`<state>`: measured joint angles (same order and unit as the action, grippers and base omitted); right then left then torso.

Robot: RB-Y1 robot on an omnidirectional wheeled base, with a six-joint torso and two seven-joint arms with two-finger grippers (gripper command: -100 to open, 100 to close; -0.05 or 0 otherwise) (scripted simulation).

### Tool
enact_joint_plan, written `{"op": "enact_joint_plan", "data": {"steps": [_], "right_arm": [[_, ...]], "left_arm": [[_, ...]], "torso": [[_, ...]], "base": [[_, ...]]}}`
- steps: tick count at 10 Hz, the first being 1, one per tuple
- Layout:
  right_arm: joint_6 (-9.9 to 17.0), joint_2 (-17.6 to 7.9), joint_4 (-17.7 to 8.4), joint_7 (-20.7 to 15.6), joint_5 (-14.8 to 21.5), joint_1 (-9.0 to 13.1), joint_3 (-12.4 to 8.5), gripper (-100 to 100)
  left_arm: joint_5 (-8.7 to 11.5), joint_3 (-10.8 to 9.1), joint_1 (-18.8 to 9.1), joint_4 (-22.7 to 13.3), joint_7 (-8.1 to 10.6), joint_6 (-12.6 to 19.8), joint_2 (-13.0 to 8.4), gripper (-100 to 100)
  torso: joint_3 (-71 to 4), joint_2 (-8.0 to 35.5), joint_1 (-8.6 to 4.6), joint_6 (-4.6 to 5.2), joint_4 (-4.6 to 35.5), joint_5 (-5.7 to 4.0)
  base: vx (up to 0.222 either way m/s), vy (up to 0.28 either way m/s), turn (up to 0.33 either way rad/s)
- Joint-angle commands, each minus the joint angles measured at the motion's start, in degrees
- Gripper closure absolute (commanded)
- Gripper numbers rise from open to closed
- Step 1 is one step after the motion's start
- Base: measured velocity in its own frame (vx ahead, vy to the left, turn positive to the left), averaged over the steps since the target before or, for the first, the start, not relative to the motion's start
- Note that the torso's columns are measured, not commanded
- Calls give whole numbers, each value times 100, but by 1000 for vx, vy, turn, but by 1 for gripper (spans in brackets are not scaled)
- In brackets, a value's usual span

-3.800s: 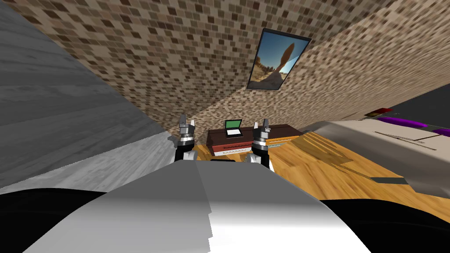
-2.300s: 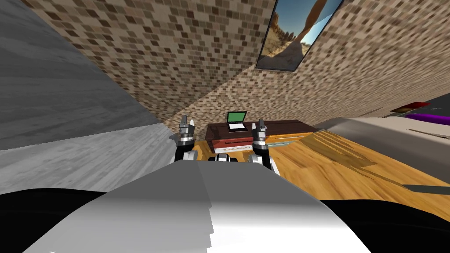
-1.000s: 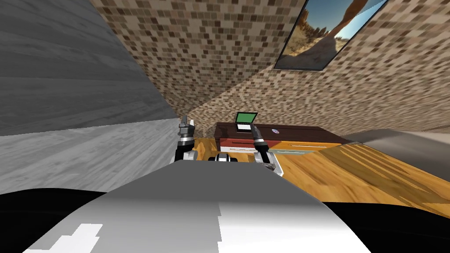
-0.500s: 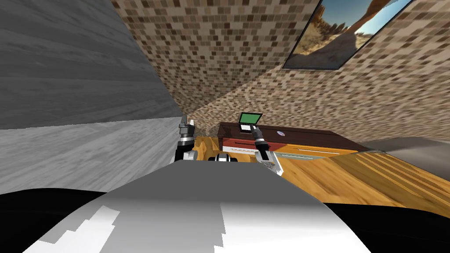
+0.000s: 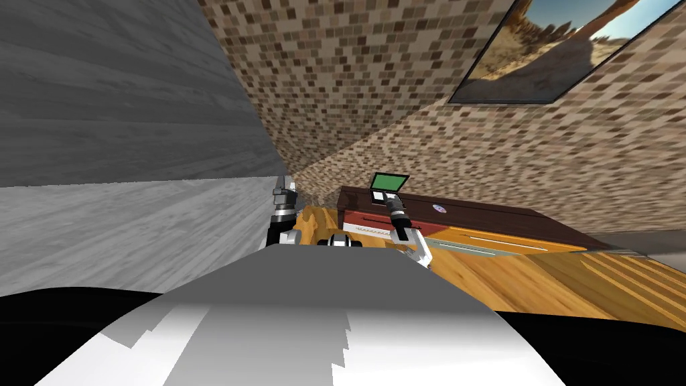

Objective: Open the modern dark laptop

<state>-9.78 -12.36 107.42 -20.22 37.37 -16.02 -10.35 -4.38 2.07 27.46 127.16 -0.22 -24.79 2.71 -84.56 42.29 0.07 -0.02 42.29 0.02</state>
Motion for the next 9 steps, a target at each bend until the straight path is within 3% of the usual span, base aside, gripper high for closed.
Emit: {"op": "enact_joint_plan", "data": {"steps": [1,3,9], "right_arm": [[215,10,-272,-309,425,174,-164,-100],[331,10,-419,-477,660,264,-263,-100],[916,-136,-1286,-1380,1755,759,-858,-100]], "left_arm": [[0,-1,1,0,0,0,0,0],[0,0,0,0,0,0,0,0],[0,-1,1,0,0,0,-1,0]], "torso": [[-1,-2,-8,5,-1,-1],[-1,-2,-10,0,-1,-3],[-1,-2,-13,4,-1,-4]], "base": [[-8,41,171],[-9,30,176],[1,14,248]]}}
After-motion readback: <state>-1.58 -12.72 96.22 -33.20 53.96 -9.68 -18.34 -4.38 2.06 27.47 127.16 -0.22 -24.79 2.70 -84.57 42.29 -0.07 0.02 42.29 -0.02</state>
